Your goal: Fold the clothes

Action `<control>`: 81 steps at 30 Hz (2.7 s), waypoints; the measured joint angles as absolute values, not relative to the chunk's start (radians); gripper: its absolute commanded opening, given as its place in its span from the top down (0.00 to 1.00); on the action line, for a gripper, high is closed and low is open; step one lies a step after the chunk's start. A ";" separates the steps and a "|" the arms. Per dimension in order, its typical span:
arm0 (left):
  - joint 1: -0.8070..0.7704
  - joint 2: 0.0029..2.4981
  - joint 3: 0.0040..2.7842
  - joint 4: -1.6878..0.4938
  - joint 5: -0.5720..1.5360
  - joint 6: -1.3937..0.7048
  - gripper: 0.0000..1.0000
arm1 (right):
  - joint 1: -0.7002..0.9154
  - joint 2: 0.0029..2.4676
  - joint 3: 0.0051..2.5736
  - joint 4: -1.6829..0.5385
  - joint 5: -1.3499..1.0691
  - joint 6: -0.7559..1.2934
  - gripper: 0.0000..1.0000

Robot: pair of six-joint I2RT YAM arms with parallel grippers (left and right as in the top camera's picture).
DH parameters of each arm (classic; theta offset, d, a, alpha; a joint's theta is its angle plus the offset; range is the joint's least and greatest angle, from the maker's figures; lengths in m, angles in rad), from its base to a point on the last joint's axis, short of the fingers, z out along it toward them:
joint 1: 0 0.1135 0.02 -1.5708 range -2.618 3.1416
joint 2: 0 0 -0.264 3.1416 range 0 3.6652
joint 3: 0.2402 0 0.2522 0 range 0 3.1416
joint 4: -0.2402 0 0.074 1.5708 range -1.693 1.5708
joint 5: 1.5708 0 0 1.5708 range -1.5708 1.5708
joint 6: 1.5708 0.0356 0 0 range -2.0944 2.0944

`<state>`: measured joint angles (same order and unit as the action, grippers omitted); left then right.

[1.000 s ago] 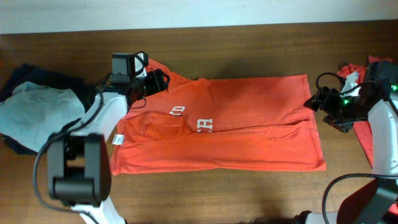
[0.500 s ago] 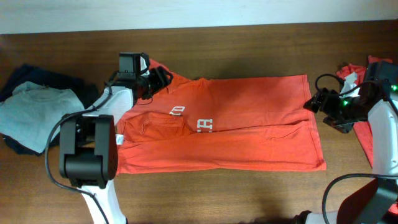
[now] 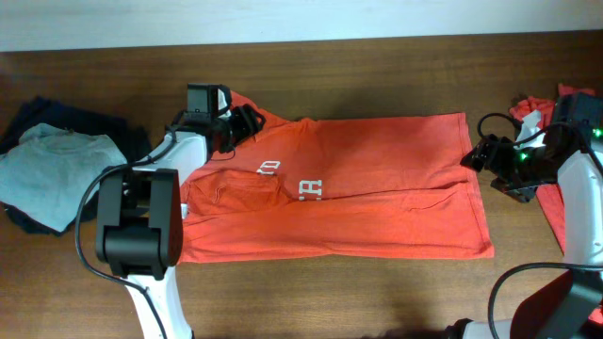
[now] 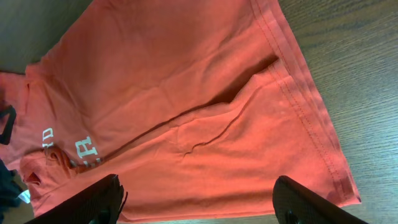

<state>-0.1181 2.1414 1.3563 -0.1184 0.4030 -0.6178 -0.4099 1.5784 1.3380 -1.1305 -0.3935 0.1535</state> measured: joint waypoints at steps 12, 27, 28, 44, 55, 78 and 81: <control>-0.141 2.164 1.369 -0.084 0.397 -0.619 0.57 | -0.410 1.578 1.338 -1.135 -0.390 0.149 0.18; -0.142 2.170 1.369 -0.080 0.393 -0.622 0.99 | -0.410 1.578 1.338 -1.135 -0.390 0.146 0.18; -0.142 2.170 1.369 -0.079 0.393 -0.622 1.00 | -0.410 1.578 1.338 -1.135 -0.390 0.146 0.19; -0.116 2.118 1.515 -0.321 0.514 -0.570 0.99 | -0.410 1.578 1.338 -1.001 -0.390 0.146 0.19; -0.122 1.988 1.529 -0.559 0.479 -0.550 0.99 | -0.410 1.578 1.338 -0.990 -0.390 0.146 0.19; -0.226 1.950 1.532 -1.083 0.304 -0.559 0.99 | -0.410 1.578 1.338 -0.990 -0.390 0.146 0.19; -0.238 1.950 1.532 -1.117 0.303 -0.574 1.00 | -0.410 1.578 1.338 -0.990 -0.390 0.145 0.19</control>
<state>-0.2379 1.9503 1.5322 -1.1168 0.3031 -0.5739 -0.4099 1.5784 1.3384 -0.9897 -0.3897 0.1452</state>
